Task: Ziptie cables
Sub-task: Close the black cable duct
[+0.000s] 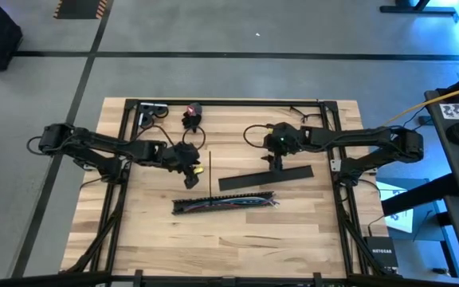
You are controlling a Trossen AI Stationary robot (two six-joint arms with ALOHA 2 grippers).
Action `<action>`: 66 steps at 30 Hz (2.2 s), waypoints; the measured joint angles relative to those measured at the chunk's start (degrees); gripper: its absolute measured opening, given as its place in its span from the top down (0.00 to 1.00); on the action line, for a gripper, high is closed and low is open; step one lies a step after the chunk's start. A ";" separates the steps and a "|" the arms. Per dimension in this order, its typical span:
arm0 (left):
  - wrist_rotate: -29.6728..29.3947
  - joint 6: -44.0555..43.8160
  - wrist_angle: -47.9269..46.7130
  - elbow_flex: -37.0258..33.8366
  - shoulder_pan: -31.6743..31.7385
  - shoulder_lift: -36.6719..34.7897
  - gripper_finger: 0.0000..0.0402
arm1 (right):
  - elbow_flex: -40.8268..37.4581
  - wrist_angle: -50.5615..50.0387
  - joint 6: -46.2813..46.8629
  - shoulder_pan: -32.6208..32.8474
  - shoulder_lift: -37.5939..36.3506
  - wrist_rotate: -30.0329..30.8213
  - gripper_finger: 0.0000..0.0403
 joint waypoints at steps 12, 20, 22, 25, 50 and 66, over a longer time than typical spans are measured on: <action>0.00 1.30 0.74 -3.65 -2.44 0.73 0.57 | 0.03 9.02 0.45 0.43 11.66 -10.67 0.41; 0.01 -1.36 6.16 -7.64 -5.37 0.77 0.57 | 0.06 11.64 -1.69 4.73 19.86 -10.95 0.43; 0.04 -2.17 6.06 -7.72 -5.71 0.77 0.57 | 0.27 12.24 -1.62 5.05 20.89 -10.26 0.48; -0.02 -1.74 6.76 -7.72 -5.97 0.77 0.57 | 0.34 12.08 -1.28 5.27 22.41 -8.54 0.62; -12.34 27.17 -18.85 20.68 -1.82 -3.91 0.57 | 27.01 -23.45 -6.17 -0.44 15.13 -16.62 1.00; -19.08 46.86 -21.84 31.80 -0.57 -5.00 0.43 | 45.48 -31.22 -10.55 -2.75 15.17 -24.67 1.00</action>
